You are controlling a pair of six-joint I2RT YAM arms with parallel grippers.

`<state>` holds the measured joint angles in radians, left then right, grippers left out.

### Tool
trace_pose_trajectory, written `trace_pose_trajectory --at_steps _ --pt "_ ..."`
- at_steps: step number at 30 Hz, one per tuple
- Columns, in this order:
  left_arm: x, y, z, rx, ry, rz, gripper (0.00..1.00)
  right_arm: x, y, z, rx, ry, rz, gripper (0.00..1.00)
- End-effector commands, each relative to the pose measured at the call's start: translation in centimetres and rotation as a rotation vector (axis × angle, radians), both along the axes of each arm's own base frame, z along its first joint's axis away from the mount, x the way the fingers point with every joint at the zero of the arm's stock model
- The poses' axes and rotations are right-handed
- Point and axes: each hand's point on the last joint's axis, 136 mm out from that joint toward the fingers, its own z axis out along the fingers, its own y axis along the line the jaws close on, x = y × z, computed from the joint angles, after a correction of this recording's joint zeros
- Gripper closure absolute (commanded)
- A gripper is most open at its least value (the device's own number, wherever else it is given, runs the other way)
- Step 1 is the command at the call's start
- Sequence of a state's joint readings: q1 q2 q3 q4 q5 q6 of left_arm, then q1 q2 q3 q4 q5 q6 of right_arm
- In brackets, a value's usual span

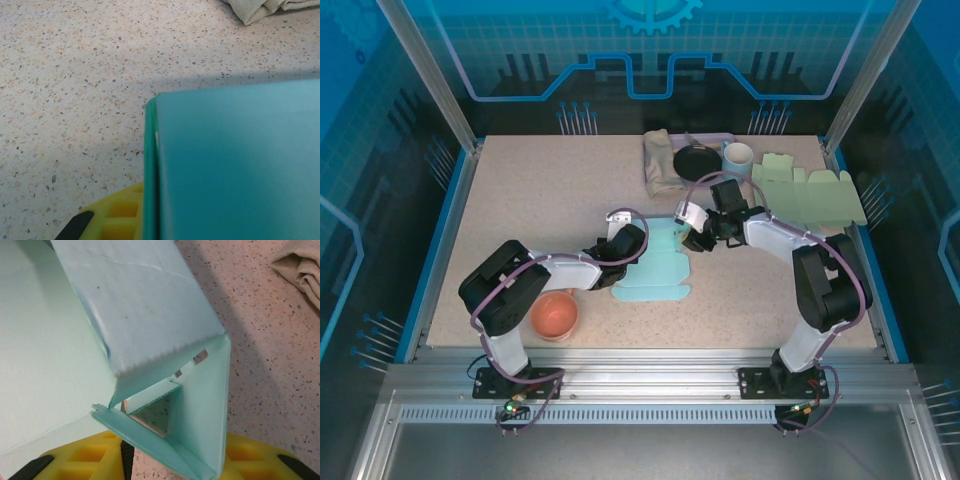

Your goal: Fold the paper box

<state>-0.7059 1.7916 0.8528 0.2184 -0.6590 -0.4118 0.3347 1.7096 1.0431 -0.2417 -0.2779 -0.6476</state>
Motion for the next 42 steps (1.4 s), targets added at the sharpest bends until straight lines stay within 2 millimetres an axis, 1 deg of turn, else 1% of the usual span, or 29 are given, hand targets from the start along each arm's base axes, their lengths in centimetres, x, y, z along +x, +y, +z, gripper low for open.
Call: trace_pose_trajectory --at_steps 1,6,10,12,15,19,24,28,35,42 --pt "-2.7 0.5 -4.1 0.071 0.162 -0.065 0.97 -0.4 2.4 1.5 0.062 -0.013 0.059 0.63" --pt "-2.5 0.5 -4.2 0.079 0.169 -0.056 0.97 -2.1 4.1 2.2 0.091 -0.009 0.116 0.65" --pt "-2.5 0.4 -4.2 0.085 0.18 -0.051 0.97 -2.5 4.7 2.0 0.083 -0.004 0.113 0.66" --pt "-2.5 0.4 -4.0 0.079 0.179 -0.048 0.97 -2.1 4.8 1.9 0.061 -0.019 0.079 0.67" --pt "-2.5 0.3 -3.8 0.065 0.183 -0.045 0.98 -0.9 5.0 2.5 0.052 -0.059 -0.007 0.67" --pt "-2.6 -0.1 -3.4 0.034 0.188 -0.046 0.97 0.5 5.4 3.4 0.1 -0.053 -0.13 0.66" --pt "-3.0 -0.9 -2.8 -0.026 0.215 -0.056 0.97 1.4 5.7 3.9 0.154 -0.05 -0.222 0.66" --pt "-3.2 -1.3 -2.3 -0.045 0.258 -0.047 0.97 1.9 5.3 3.9 0.174 -0.062 -0.281 0.66" --pt "-4.0 -2.6 -1.7 -0.101 0.346 -0.066 0.97 2.8 4.2 4.3 0.169 -0.119 -0.381 0.67" --pt "-4.8 -2.8 -0.8 -0.124 0.402 -0.056 0.97 2.9 2.8 4.5 0.168 -0.174 -0.452 0.7"
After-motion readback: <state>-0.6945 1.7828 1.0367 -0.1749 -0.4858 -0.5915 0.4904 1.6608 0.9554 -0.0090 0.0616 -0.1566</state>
